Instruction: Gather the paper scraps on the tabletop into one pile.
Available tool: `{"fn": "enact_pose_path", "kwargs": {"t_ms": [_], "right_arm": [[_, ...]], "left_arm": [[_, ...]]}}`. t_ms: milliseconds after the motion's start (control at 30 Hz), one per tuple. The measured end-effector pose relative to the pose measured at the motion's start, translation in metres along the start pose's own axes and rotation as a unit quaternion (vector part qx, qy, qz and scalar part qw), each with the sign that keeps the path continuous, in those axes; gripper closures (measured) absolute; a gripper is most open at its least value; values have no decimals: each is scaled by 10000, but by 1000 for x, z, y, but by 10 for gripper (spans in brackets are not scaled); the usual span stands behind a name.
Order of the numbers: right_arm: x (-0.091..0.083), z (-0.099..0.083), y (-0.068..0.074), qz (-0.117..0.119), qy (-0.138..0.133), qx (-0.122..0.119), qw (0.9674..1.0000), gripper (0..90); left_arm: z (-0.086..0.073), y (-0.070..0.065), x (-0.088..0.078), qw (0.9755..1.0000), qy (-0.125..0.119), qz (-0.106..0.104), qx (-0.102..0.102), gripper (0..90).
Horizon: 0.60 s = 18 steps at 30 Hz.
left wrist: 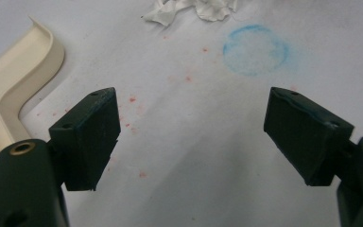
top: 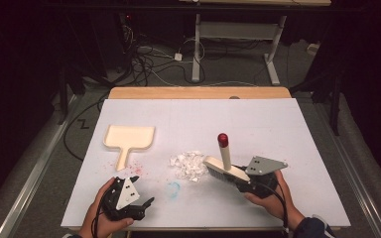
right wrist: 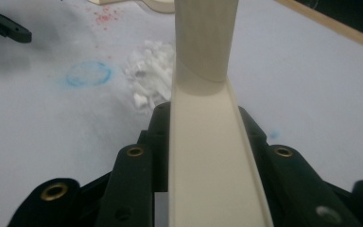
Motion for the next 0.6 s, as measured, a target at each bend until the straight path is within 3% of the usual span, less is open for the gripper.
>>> {"fn": "enact_pose_path", "kwargs": {"t_ms": [167,267,400,600], "right_arm": [[4,11,7,96,-147,-158,9997,682],[-9,12,4,95,-242,-124,9996,682],[-33,8,-13,-131,-349,96,9993,681],[-47,1,-32,-474,-397,309,9976,681]], "left_arm": [[0,1,-1,10000,-21,-3,-10,185],[0,1,0,10000,-19,-16,-11,187],[1,0,0,10000,-21,-17,18,187],[2,0,0,10000,-29,0,21,187]]}}
Point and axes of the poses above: each handheld gripper's, and its own axes: x roughly forward along the jaws, z roughly out of its top, y roughly to its left, the point moved 6 cm from there along x, roughly forward along the jaws, and after that the axes turned 1 degree about x, right-handed, at the moved point
